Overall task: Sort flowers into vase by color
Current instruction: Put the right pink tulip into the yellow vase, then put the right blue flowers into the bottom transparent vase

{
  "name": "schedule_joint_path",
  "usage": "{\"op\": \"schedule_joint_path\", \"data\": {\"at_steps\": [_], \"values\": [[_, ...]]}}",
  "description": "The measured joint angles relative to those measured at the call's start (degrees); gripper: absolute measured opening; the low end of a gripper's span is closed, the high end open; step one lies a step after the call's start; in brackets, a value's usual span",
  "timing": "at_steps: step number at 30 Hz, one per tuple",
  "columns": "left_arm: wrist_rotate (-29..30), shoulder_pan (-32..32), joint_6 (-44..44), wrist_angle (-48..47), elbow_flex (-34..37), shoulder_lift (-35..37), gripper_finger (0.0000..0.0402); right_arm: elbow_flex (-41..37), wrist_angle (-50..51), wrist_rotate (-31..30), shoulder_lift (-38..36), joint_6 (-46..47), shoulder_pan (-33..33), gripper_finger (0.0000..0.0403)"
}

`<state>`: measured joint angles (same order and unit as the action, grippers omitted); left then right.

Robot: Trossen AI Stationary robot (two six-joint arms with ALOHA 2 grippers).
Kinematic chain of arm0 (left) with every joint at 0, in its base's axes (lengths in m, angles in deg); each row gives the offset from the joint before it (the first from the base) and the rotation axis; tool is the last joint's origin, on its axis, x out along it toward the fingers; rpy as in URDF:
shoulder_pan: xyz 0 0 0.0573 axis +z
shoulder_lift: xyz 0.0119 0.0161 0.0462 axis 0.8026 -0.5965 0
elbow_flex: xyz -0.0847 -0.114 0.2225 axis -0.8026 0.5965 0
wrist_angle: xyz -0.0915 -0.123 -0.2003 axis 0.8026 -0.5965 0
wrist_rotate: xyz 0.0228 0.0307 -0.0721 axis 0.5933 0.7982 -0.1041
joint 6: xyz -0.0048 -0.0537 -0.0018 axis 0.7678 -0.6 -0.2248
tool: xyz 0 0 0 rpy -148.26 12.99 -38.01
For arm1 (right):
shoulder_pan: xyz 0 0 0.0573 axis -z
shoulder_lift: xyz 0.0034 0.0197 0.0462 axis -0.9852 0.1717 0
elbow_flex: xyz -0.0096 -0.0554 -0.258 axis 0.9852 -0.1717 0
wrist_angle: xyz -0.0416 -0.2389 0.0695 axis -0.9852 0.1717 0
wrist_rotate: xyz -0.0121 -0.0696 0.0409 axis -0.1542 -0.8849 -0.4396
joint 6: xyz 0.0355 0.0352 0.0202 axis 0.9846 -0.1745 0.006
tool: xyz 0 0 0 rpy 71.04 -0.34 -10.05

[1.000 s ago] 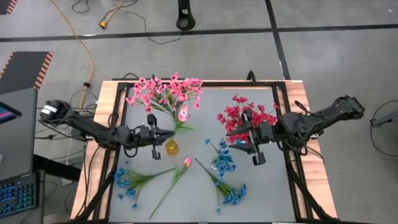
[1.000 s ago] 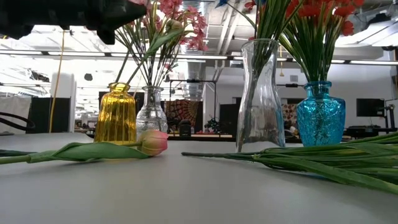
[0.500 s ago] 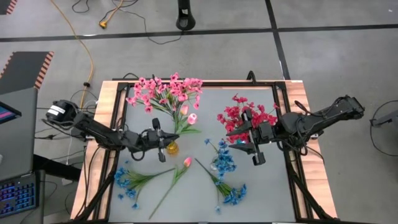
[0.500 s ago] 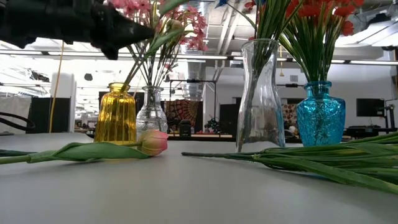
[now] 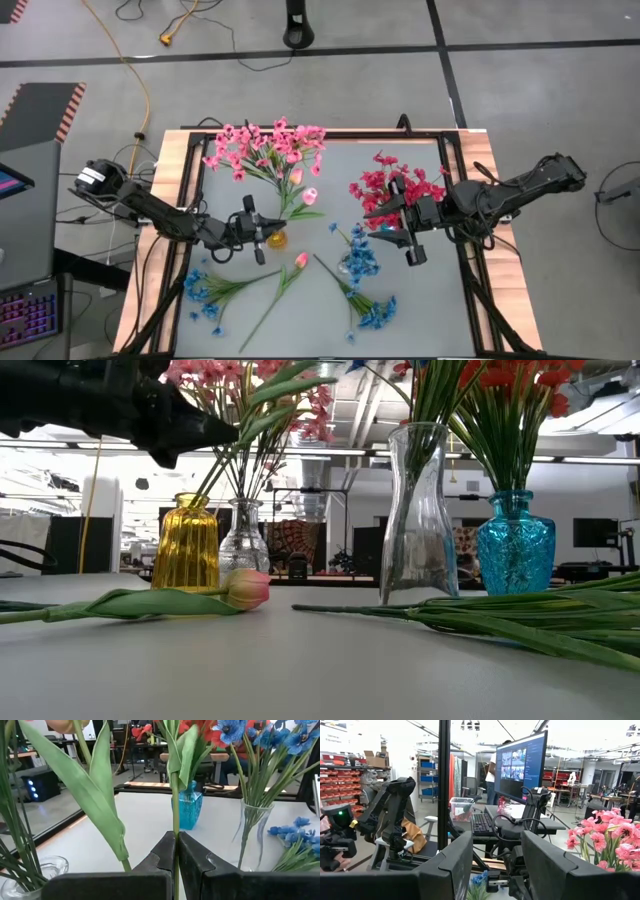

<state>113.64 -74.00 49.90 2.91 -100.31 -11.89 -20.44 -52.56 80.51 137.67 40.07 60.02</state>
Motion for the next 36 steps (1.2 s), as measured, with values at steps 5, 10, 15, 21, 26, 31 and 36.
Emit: {"op": "schedule_joint_path", "data": {"at_steps": [5,10,15,21,26,31,36], "values": [[0.0,0.0,-0.2,0.0,0.0,0.0,0.0,0.0,0.0,0.0,0.0,0.0,0.0,0.0195],[0.0,-0.1,-1.3,-0.2,0.0,0.0,0.0024,0.0,0.0,0.0,0.0,0.0,0.0,0.0195],[0.4,-1.3,-1.3,-0.2,0.0,0.0,0.0072,0.0,0.0,0.0,0.0,0.0,0.0,0.0195],[4.8,-4.4,0.9,-0.2,0.0,0.0,0.0131,0.0,0.0,0.0,0.0,0.0,0.0,0.0195],[6.9,-7.2,1.6,-0.2,0.0,0.0,0.0163,0.0,0.0,0.0,0.0,0.0,0.0,0.0195],[7.6,-9.0,-2.6,0.0,-0.5,1.3,0.0186,0.0,0.0,0.0,0.0,0.0,0.0,0.0195],[3.4,-9.4,-4.3,-0.1,-3.3,2.3,0.0206,0.0,-0.1,0.0,0.0,0.9,0.0,0.0195]]}}
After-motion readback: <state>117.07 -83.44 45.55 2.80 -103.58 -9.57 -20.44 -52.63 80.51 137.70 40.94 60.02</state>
